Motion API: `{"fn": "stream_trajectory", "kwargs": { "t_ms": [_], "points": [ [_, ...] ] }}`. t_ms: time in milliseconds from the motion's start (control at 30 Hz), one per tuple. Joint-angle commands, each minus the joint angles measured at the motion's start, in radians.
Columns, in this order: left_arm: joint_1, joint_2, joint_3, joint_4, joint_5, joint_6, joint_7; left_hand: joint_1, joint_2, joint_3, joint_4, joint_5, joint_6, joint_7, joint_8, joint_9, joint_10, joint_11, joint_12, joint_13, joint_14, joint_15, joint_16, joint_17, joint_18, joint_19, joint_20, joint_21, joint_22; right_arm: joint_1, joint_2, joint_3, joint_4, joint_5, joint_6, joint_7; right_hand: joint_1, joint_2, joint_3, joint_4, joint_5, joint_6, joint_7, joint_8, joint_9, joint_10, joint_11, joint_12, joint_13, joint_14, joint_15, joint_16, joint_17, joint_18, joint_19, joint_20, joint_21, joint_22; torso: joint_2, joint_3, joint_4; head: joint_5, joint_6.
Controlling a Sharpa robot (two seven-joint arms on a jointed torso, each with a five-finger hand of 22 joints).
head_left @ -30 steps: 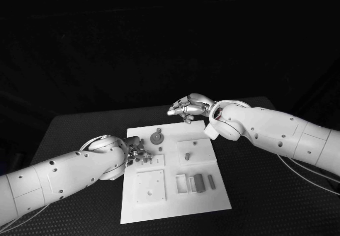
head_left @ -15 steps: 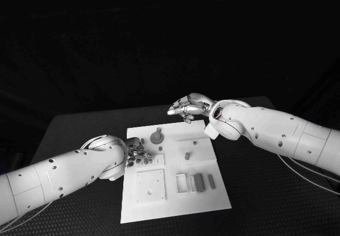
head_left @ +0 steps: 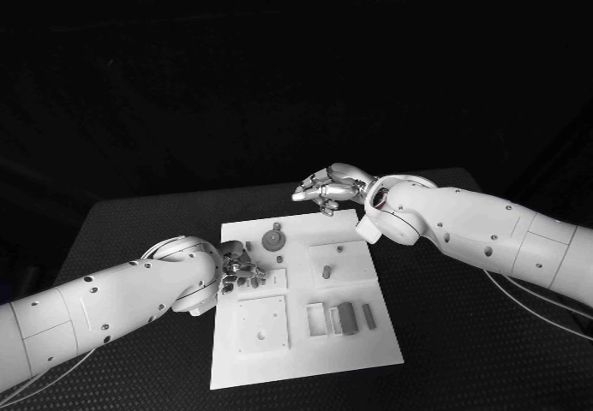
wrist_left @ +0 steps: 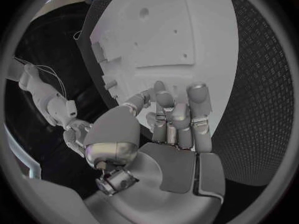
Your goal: Assemble the parts on the task board
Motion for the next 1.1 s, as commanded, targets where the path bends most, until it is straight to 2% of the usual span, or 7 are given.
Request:
{"fn": "stream_trajectory", "kwargs": {
  "t_ms": [33,333,467,700,933,1000,1100],
  "points": [
    [-0.002,-0.002,-0.002,-0.003,0.024,0.014,-0.008,0.012,0.002,0.227,-0.232,0.004,0.006,-0.002,-0.001,0.0,0.007,0.003,-0.005,0.002,0.008,-0.015,0.003,0.001,0.019,0.005,0.0,0.004,0.02,-0.001,0.001,0.0,0.0,-0.005,0.013,0.006,-0.011,0.001,0.0,0.004,0.002,-0.001,0.008,-0.002,0.001,-0.002,-0.004,0.006,-0.001,-0.007,-0.001,0.006,-0.001,0.031,0.0,-0.009,-0.005,0.014,0.0,-0.0007,0.0,0.0,0.001],
    [0.004,-0.006,-0.001,-0.004,0.052,0.02,-0.007,0.013,0.003,0.228,-0.232,0.004,0.007,-0.002,-0.001,0.001,0.007,0.003,-0.005,0.002,0.008,-0.015,0.003,0.002,0.019,0.006,0.0,0.005,0.02,-0.001,0.001,0.0,0.0,-0.005,0.014,0.005,-0.011,0.0,0.0,0.004,0.002,-0.001,0.008,-0.002,0.001,-0.003,-0.004,0.007,-0.002,-0.007,-0.001,0.007,-0.001,0.031,0.0,-0.009,-0.005,0.014,0.0,-0.0008,0.0002,-0.001,0.001],
    [0.015,-0.005,-0.001,-0.011,0.056,0.03,-0.007,0.014,0.003,0.228,-0.233,0.004,0.007,-0.002,-0.001,0.001,0.007,0.003,-0.005,0.002,0.008,-0.015,0.003,0.002,0.019,0.006,0.0,0.005,0.02,-0.002,0.001,0.0,0.0,-0.005,0.014,0.005,-0.011,0.0,0.0,0.004,0.002,-0.001,0.008,-0.002,0.001,-0.003,-0.004,0.007,-0.002,-0.007,-0.001,0.007,-0.001,0.031,0.0,-0.009,-0.005,0.014,0.0,-0.0011,0.0003,-0.001,0.001],
    [0.043,0.004,-0.002,-0.039,0.099,0.067,-0.011,0.015,0.003,0.229,-0.233,0.004,0.007,-0.002,-0.002,0.001,0.008,0.003,-0.006,0.002,0.009,-0.015,0.003,0.002,0.019,0.006,0.0,0.005,0.02,-0.002,0.004,0.0,-0.002,-0.005,0.014,0.006,-0.011,0.0,0.001,0.004,0.002,-0.001,0.008,-0.002,0.001,-0.003,-0.004,0.007,-0.002,-0.007,-0.001,0.007,-0.001,0.031,0.0,-0.009,-0.005,0.014,0.0,0.0005,-0.0009,0.001,0.002],
    [0.085,0.013,-0.002,-0.074,0.188,0.152,-0.033,0.017,0.007,0.228,-0.233,-0.011,0.001,0.0,-0.005,0.003,0.003,0.005,-0.009,0.004,0.005,-0.013,0.001,0.003,0.018,0.001,0.002,0.005,0.021,-0.002,0.006,0.0,-0.005,-0.005,0.013,0.005,-0.011,0.0,0.001,0.004,0.002,-0.001,0.008,-0.002,0.002,-0.003,-0.004,0.007,-0.002,-0.007,-0.001,0.007,-0.001,0.031,0.0,-0.009,-0.005,0.014,0.0,0.001,-0.0011,0.002,0.002],
    [0.097,0.017,-0.002,-0.086,0.213,0.184,-0.04,0.018,0.007,0.228,-0.233,-0.012,0.001,0.0,-0.006,0.004,0.003,0.005,-0.009,0.004,0.004,-0.013,0.0,0.004,0.018,0.0,0.002,0.005,0.021,-0.002,0.007,0.0,-0.007,-0.005,0.012,0.005,-0.011,0.0,0.001,0.004,0.002,-0.001,0.008,-0.002,0.002,-0.003,-0.004,0.007,-0.002,-0.007,-0.001,0.007,-0.001,0.031,0.0,-0.009,-0.005,0.014,0.0,0.0016,-0.0007,0.002,0.002],
    [0.115,0.028,-0.002,-0.108,0.267,0.27,-0.061,0.017,0.008,0.227,-0.232,-0.014,0.0,0.001,-0.006,0.004,0.002,0.006,-0.01,0.004,0.003,-0.012,0.0,0.004,0.017,-0.001,0.003,0.005,0.021,-0.002,0.007,0.0,-0.008,-0.004,0.012,0.004,-0.011,0.0,0.001,0.004,0.002,-0.001,0.008,-0.002,0.002,-0.003,-0.004,0.007,-0.002,-0.007,-0.001,0.007,-0.001,0.031,0.0,-0.009,-0.005,0.014,0.0,0.001,-0.0002,0.001,0.002]
  ]
}}
